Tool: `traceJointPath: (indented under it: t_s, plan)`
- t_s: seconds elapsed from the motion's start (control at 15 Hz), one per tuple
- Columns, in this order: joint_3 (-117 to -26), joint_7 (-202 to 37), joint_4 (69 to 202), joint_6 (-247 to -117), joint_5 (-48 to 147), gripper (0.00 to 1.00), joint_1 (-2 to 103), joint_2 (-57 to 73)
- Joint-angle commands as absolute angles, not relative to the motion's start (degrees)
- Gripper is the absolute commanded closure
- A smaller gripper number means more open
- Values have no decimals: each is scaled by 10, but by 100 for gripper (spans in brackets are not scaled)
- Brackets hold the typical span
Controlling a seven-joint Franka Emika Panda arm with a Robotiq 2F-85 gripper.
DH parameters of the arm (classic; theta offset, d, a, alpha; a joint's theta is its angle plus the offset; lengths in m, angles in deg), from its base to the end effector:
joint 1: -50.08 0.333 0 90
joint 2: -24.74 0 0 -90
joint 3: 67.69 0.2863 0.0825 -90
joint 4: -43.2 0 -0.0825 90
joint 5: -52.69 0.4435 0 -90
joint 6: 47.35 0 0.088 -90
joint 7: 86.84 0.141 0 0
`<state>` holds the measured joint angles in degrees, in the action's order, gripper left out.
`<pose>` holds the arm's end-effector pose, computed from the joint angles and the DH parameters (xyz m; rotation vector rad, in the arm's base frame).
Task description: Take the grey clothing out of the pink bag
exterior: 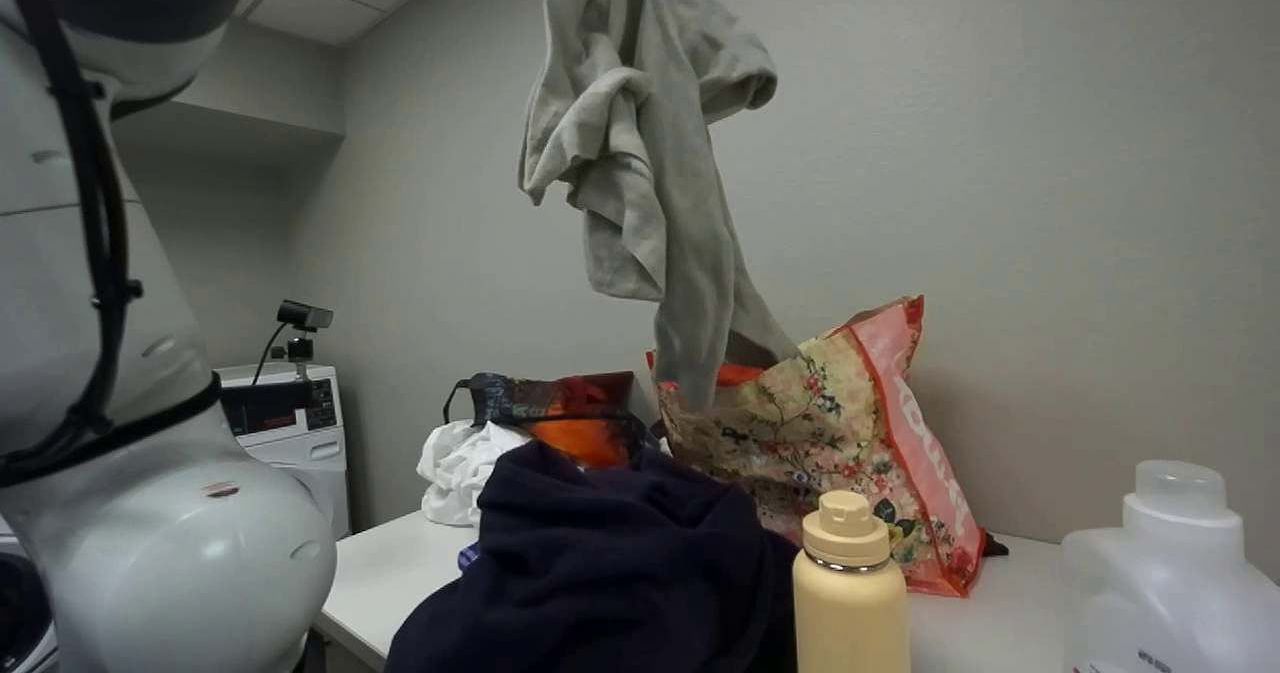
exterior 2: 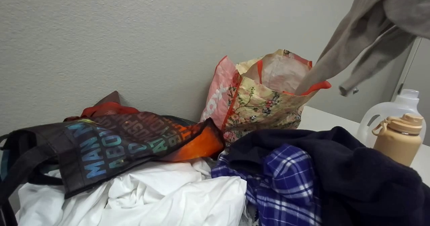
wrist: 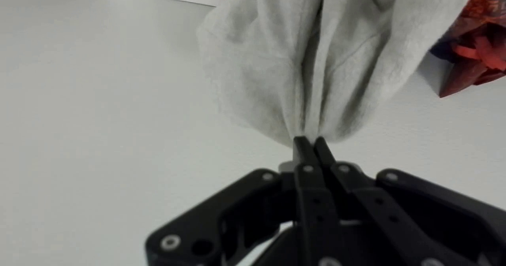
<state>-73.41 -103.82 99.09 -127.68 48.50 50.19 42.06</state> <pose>0.3612 -0.0645 0.9816 2.7774 0.2114 1.0284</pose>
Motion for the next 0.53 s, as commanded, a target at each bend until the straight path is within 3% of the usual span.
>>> traceJointPath:
  t_s: [0.0,0.2,0.47]
  plan:
    - [-739,-1073,948,-1263,504,98,515,424]
    - [-728,-1090,972,-1224,500,98,522,438]
    - [-715,-1084,1133,-1200,532,98,550,469]
